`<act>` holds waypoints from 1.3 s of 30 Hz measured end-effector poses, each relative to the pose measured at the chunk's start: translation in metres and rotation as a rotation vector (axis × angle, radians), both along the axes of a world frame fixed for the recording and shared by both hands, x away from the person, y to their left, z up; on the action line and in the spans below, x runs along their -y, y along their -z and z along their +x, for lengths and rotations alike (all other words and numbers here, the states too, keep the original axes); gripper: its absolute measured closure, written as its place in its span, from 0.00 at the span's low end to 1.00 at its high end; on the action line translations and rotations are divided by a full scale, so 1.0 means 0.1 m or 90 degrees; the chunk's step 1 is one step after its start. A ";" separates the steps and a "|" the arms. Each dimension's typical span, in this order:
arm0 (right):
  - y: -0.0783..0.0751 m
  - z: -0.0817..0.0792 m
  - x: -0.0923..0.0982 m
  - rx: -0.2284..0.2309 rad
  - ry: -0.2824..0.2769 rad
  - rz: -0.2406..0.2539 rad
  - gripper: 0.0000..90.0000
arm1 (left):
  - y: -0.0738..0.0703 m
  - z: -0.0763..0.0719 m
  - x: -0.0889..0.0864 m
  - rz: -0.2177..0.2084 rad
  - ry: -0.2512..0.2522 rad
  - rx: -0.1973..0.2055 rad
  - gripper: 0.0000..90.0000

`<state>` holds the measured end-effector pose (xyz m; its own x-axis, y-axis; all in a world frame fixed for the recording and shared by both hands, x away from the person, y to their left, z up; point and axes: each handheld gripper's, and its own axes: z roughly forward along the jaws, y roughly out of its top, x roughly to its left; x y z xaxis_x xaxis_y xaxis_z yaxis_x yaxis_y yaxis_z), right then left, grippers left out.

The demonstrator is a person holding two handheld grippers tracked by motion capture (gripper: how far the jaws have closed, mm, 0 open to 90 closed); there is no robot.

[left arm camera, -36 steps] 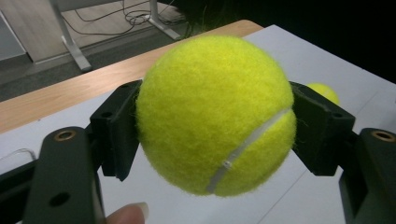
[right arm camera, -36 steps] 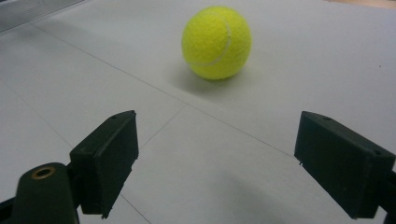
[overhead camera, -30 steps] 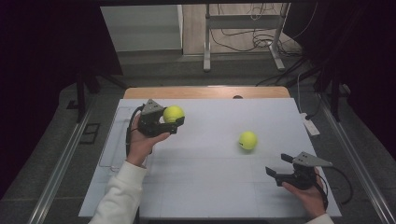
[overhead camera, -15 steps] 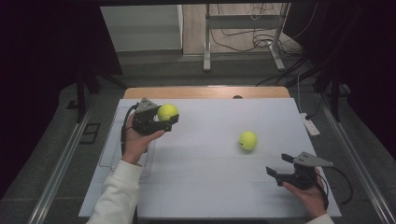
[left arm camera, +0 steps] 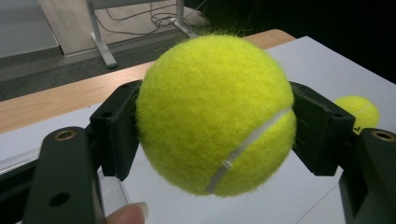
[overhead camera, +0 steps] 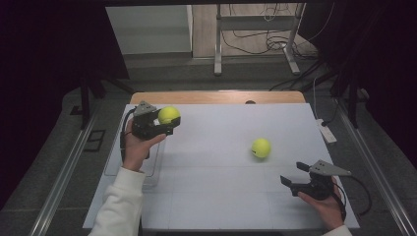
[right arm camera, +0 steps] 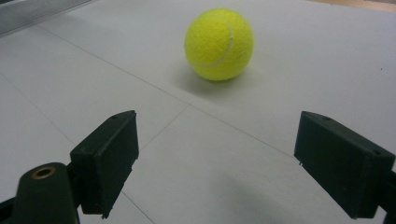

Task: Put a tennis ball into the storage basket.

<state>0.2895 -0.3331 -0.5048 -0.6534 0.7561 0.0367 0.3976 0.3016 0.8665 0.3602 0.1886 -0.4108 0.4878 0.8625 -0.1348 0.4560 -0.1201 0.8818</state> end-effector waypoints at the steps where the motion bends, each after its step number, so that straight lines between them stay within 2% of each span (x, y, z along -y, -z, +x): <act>1: 0.00 0.00 0.00 0.000 0.000 0.000 0.16 | 0.00 0.00 -0.02 -0.001 -0.003 -0.001 0.30; 7: 0.00 0.00 0.00 0.000 -0.001 0.002 0.16 | 0.01 0.01 -0.09 0.007 -0.022 0.001 0.30; 39: 0.00 0.00 0.01 0.001 -0.003 0.002 0.16 | 0.02 0.04 -0.45 0.012 -0.092 0.002 0.30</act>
